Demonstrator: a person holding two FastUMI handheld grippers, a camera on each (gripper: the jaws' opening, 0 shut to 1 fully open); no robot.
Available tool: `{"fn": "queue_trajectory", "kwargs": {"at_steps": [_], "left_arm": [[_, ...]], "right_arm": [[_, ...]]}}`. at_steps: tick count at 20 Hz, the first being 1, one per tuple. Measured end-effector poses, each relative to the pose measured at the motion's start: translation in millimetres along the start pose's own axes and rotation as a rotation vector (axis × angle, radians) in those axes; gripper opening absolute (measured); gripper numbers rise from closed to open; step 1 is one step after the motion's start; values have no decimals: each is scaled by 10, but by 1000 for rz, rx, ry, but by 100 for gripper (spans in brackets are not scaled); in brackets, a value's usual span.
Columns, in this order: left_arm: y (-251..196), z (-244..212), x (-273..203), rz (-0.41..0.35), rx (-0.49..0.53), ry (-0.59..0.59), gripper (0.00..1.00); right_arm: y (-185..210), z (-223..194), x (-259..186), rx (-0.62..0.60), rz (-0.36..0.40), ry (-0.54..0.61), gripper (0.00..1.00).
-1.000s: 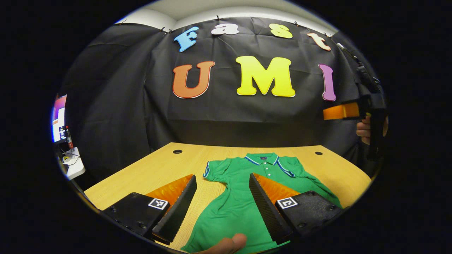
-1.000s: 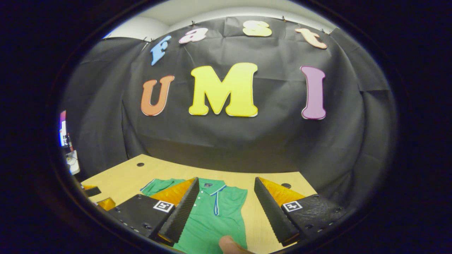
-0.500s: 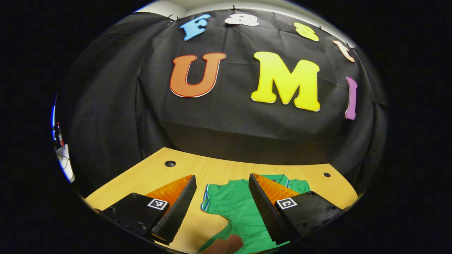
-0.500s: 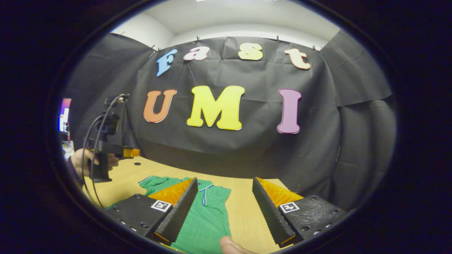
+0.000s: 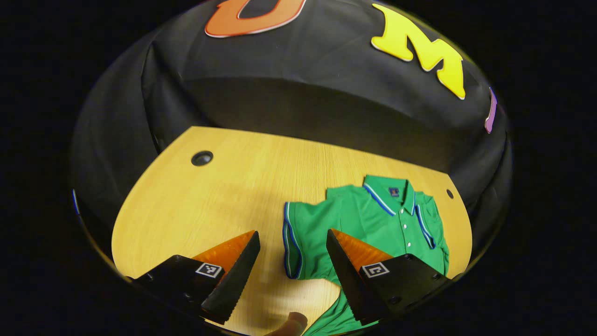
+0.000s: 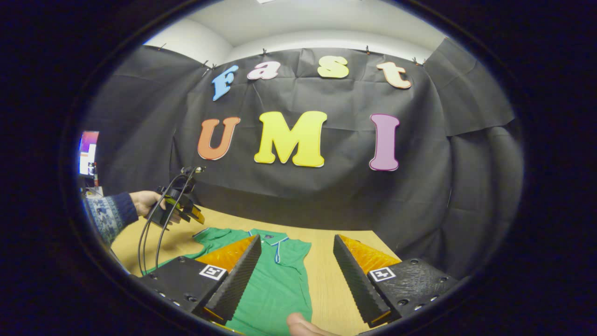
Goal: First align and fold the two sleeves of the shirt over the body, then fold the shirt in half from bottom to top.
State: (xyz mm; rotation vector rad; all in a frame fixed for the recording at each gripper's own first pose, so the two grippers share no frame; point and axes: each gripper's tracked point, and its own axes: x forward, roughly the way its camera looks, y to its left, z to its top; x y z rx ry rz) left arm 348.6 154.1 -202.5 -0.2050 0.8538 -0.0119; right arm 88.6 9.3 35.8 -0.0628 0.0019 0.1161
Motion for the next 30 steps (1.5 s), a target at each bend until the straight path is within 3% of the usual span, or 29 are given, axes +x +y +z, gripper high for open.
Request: {"fn": "queue_trajectory", "kwargs": {"at_steps": [4,5,6,7,10,11,12,13,14,15,17,22,30], "left_arm": [[-108,-260,262,-41,-63,119,84],[-107,-344,323,-29,-62,152,94],[-87,-267,425,-22,-38,114,83],[-141,-211,402,-35,-39,118,82],[-123,-228,470,-6,-7,158,62],[-106,-247,468,13,21,177,47],[-74,-255,486,38,41,189,53],[-55,-247,480,63,55,196,31],[-30,-241,483,84,68,201,31],[-41,-238,482,91,73,203,20],[-53,-242,483,115,72,204,8],[-44,-71,312,216,106,163,4],[-584,103,18,241,175,108,4]], "right_arm": [[-21,-116,69,4,-14,27,97],[-18,-158,91,21,-10,38,97],[-25,-194,112,34,-10,51,97],[-32,-240,134,39,-14,61,95],[-26,-358,166,7,-23,85,95],[-39,-386,175,0,-27,88,95],[-46,-408,179,4,-29,93,95],[-53,-457,177,12,-31,103,95],[-68,-506,177,21,-33,116,95],[-80,-555,178,28,-36,126,96],[-137,-622,164,30,-52,143,95],[-245,-648,109,44,-72,146,95],[-375,-685,12,80,-79,128,95]]}}
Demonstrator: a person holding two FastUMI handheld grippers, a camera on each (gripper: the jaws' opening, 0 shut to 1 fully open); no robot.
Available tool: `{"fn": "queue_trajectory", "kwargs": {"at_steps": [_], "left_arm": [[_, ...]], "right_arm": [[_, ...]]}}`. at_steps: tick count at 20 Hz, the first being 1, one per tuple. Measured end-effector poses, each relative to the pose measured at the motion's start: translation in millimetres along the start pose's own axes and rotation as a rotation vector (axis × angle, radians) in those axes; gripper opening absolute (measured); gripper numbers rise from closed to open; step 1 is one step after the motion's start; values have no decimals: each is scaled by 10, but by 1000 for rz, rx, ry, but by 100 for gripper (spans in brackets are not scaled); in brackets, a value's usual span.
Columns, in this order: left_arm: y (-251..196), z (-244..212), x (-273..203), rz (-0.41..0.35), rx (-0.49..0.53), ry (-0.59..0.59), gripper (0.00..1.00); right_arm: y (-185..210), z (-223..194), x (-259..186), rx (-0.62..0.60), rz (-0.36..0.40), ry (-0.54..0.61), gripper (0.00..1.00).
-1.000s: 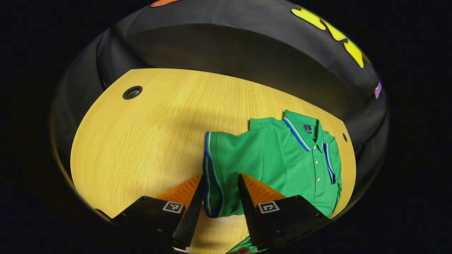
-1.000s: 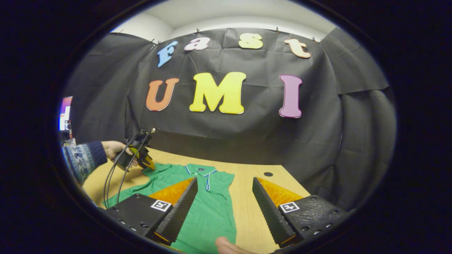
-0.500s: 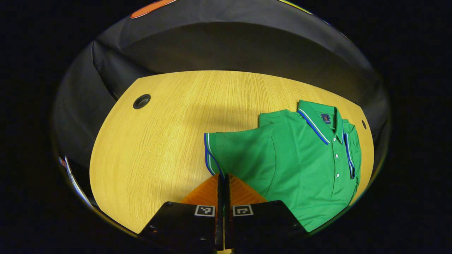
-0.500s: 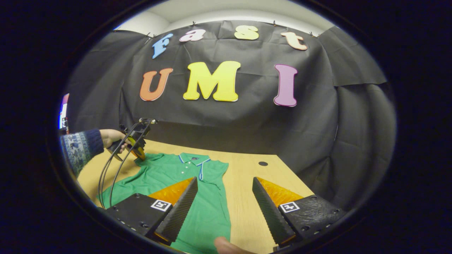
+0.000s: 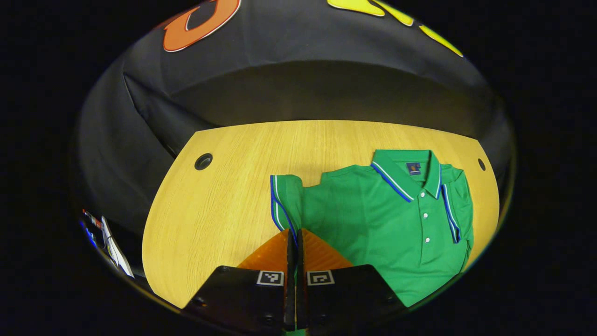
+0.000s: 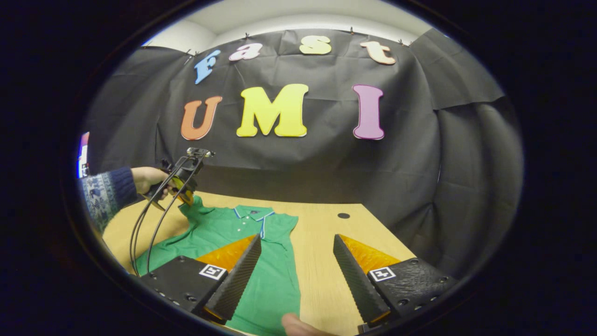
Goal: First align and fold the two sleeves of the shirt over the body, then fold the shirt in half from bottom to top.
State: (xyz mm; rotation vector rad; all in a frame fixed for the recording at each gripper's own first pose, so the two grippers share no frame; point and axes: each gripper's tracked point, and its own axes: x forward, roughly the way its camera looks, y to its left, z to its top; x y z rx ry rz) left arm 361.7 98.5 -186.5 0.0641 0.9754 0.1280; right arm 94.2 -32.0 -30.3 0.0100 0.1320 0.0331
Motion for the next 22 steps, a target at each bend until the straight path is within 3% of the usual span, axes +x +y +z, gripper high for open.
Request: {"fn": "queue_trajectory", "kwargs": {"at_steps": [6,10,11,14,22], "left_arm": [[-678,88,-124,5,144,-37,4],[-1019,53,-139,2,288,-58,17],[-1111,51,-170,-6,308,-74,30],[-1241,111,-276,0,312,-122,100],[-1279,131,-1098,-131,216,-299,99]], "right_arm": [[-66,-72,-76,37,5,8,95],[-128,-101,-95,33,-3,10,95],[-120,-120,-92,33,1,15,95],[-165,-148,-59,47,-7,28,95],[-205,-128,-103,14,-30,17,95]]}}
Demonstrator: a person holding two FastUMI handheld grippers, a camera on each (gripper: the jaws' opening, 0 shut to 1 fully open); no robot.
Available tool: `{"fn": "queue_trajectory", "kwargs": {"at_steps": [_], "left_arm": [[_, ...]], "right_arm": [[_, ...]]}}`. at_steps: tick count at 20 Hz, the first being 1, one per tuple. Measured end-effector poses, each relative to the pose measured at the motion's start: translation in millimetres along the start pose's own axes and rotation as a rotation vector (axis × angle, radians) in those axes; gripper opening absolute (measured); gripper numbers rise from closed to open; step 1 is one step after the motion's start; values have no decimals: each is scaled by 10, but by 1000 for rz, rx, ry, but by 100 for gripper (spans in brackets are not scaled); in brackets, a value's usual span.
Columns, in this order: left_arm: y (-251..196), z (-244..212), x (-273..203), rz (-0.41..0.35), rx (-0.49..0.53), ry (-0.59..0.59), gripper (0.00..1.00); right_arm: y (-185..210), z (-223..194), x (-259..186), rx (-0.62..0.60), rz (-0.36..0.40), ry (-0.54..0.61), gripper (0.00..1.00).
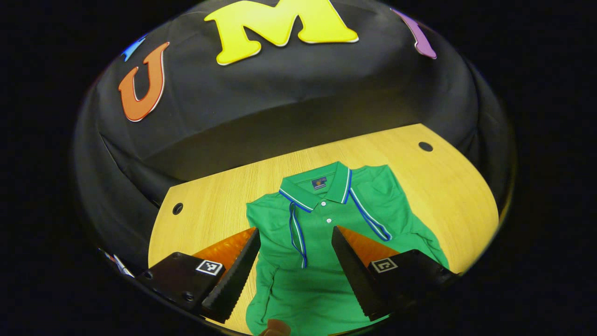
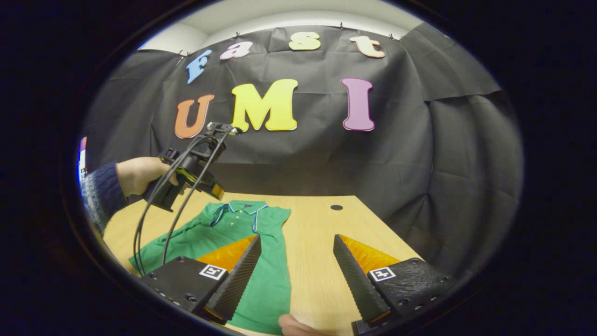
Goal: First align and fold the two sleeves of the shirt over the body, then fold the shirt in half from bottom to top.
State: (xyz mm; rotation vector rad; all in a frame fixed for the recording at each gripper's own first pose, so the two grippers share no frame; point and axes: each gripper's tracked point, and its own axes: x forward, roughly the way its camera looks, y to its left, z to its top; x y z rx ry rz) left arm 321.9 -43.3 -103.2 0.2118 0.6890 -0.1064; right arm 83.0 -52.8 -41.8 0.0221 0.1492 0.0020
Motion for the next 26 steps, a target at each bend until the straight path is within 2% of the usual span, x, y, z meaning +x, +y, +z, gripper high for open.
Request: {"fn": "queue_trajectory", "kwargs": {"at_steps": [7,12,13,16,21,23,26], "left_arm": [[290,-14,-1211,-18,-64,-276,99],[578,-238,-2103,36,-69,-436,99],[653,-319,-2314,55,-68,-478,99],[759,-592,-2766,86,-105,-559,99],[735,-1140,-3033,61,-186,-591,99],[683,-1326,-3033,38,-210,-587,99],[701,-1631,-2866,35,-216,-542,99]], "right_arm": [[117,134,-203,-28,-25,-44,97],[292,264,-508,-68,-6,-103,95],[317,306,-557,-74,-8,-118,97],[376,448,-744,-103,-19,-181,95],[424,369,-992,-26,8,-172,95],[355,292,-1045,7,5,-141,95],[213,148,-1087,-20,-32,-97,96]]}}
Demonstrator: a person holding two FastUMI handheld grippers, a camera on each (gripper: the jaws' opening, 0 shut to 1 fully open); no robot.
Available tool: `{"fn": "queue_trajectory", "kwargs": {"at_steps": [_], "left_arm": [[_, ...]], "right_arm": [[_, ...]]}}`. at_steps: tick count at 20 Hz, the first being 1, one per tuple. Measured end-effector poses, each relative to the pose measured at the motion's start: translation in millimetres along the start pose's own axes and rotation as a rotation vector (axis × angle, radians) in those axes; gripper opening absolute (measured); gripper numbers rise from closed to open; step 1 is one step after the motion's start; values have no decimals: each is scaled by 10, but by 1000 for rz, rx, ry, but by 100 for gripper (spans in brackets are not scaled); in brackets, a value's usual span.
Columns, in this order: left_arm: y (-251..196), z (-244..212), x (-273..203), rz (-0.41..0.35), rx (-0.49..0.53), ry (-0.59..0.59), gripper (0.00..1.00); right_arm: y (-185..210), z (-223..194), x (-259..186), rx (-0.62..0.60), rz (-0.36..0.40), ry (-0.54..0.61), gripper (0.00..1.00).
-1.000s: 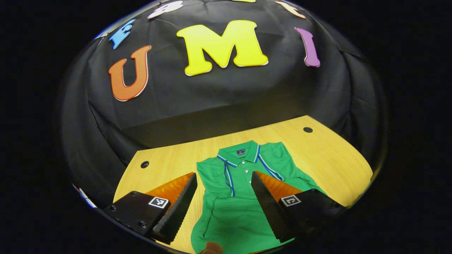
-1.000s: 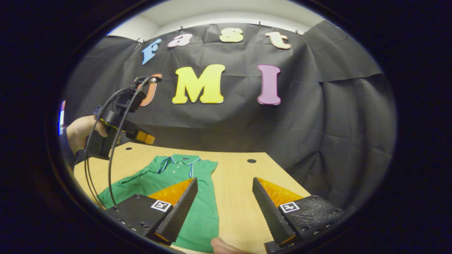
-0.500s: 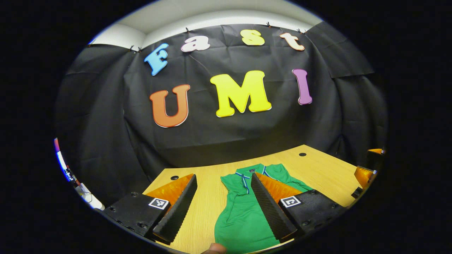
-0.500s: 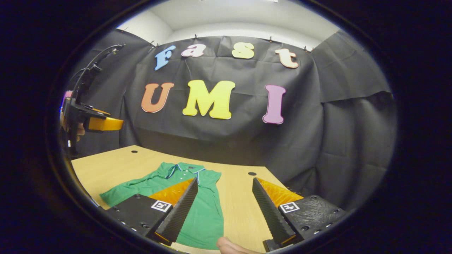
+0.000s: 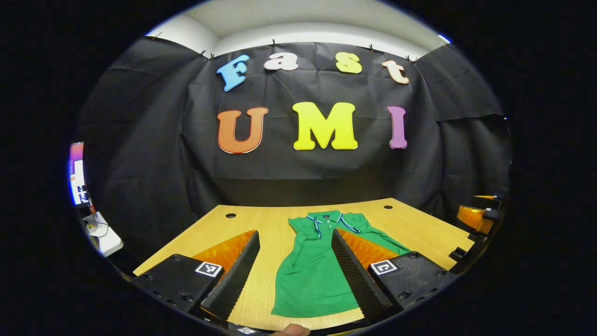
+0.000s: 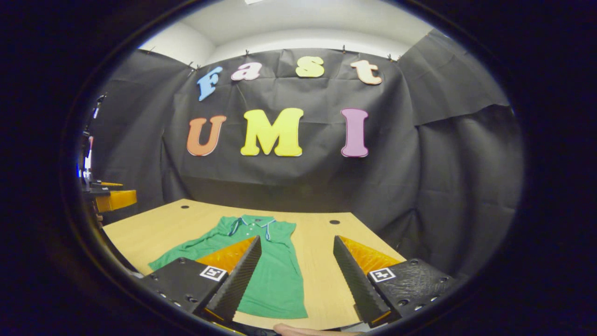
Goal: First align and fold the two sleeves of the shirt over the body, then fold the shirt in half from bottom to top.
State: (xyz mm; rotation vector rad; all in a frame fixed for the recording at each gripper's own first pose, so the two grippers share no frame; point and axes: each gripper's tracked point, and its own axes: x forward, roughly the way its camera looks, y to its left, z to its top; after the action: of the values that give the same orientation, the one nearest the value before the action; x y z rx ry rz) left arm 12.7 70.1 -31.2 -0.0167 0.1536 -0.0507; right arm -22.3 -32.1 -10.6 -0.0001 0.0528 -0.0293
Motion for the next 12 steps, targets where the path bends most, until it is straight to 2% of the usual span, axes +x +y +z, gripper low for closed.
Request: {"fn": "queue_trajectory", "kwargs": {"at_steps": [5,8,12], "left_arm": [[223,-826,208,29,-38,224,100],[226,-1254,292,19,-91,356,100],[199,-1618,310,23,-71,461,100]], "right_arm": [[5,-209,16,-40,1,58,95],[-38,-501,158,-77,-14,133,95],[-73,-903,306,-76,-26,243,95]]}}
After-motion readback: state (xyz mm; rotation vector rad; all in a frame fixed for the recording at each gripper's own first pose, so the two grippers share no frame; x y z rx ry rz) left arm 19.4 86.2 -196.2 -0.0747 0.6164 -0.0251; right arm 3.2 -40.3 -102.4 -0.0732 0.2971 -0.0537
